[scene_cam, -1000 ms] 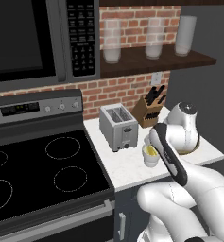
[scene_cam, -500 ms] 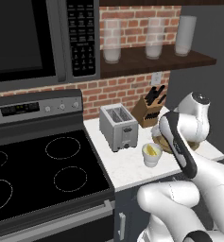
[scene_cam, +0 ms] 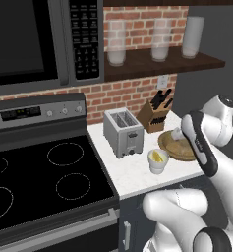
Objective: Grab a lemon wedge from the fridge and one ice cube from the ice bowl, and put them in the glass of lemonade.
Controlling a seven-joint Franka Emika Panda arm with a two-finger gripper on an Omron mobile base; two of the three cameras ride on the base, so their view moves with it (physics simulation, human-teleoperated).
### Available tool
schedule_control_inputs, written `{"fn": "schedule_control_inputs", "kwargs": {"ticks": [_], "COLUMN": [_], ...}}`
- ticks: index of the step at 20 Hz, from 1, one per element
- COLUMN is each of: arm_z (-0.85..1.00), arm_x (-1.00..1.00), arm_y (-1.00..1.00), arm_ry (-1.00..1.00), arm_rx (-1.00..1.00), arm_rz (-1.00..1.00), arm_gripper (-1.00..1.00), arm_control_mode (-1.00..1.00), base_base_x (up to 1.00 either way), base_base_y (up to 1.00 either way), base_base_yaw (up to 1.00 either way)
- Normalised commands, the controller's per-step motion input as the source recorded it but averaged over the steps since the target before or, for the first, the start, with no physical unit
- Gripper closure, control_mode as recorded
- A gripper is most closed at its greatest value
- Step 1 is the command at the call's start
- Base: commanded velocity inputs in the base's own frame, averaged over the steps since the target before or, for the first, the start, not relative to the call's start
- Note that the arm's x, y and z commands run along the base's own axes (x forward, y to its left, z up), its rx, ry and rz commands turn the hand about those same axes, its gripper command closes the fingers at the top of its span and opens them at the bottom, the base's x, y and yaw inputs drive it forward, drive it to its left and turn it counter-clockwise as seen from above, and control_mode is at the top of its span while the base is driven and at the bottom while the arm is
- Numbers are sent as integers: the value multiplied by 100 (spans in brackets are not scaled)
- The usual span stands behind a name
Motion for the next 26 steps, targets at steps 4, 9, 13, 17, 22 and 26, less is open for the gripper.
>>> {"fn": "schedule_control_inputs", "kwargs": {"ticks": [4,9,13,17,22,26], "arm_z": [0,0,0,-3,-40,-39], "arm_x": [0,4,39,36,49,36], "arm_y": [-43,-47,-45,-13,-5,13], "arm_ry": [0,0,10,15,17,13], "arm_rx": [0,0,0,0,-8,-10], "arm_rz": [0,0,0,0,-1,-9], "arm_gripper": [-100,-100,-100,-100,-100,-100], "arm_control_mode": [-100,-100,-100,-100,-100,-100], "base_base_x": [0,0,0,0,0,0], "base_base_y": [0,0,0,0,0,0], "base_base_yaw": [0,0,0,0,0,0]}}
